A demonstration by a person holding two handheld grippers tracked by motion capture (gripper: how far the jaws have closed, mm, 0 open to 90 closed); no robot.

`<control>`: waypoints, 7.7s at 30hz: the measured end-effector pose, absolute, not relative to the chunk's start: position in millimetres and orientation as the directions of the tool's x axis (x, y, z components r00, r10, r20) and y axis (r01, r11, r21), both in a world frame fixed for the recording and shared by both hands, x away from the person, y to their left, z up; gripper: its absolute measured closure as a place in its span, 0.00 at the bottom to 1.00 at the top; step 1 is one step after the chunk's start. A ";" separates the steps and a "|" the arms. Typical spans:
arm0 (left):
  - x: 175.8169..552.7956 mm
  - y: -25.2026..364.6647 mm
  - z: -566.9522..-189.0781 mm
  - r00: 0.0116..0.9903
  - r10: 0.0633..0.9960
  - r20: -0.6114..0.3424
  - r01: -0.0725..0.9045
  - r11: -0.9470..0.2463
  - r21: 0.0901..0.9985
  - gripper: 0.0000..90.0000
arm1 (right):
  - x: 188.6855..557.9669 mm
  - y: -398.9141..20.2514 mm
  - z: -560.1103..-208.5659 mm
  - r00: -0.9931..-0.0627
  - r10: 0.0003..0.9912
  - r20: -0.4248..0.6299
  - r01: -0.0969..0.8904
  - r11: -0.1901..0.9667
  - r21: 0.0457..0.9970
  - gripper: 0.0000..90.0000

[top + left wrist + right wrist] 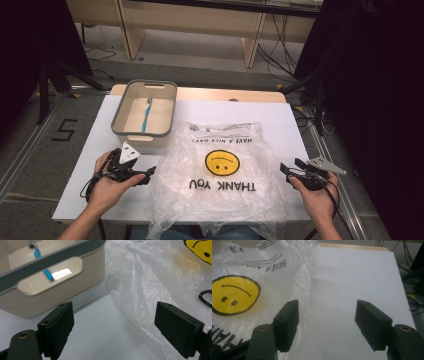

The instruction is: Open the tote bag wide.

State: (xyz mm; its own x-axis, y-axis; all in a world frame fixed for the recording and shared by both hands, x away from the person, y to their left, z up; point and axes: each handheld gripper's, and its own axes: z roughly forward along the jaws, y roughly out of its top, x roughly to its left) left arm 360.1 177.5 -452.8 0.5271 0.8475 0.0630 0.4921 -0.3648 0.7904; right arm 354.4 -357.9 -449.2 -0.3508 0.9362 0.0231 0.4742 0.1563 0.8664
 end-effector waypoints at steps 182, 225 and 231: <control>478.8 57.5 -418.8 0.511 0.794 0.330 0.390 -0.556 0.734 0.54 | 366.6 -320.5 -466.2 -0.314 0.925 0.215 0.759 0.109 0.641 0.92; 356.9 76.0 -478.0 0.766 0.633 0.109 0.421 -0.622 0.660 0.51 | 381.6 -186.9 -479.1 -0.836 0.548 0.042 0.459 0.655 0.600 0.95; 356.0 69.0 -479.0 0.781 0.614 0.113 0.402 -0.633 0.661 0.52 | 382.5 -187.8 -475.7 -0.818 0.571 0.068 0.485 0.621 0.616 1.00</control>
State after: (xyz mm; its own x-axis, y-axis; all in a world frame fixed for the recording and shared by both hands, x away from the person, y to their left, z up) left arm 356.0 69.0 -479.0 0.7813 0.6139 0.1130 0.4019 -0.6332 0.6614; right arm 382.5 -187.8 -475.7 -0.8179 0.5714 0.0676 0.4846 0.6208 0.6162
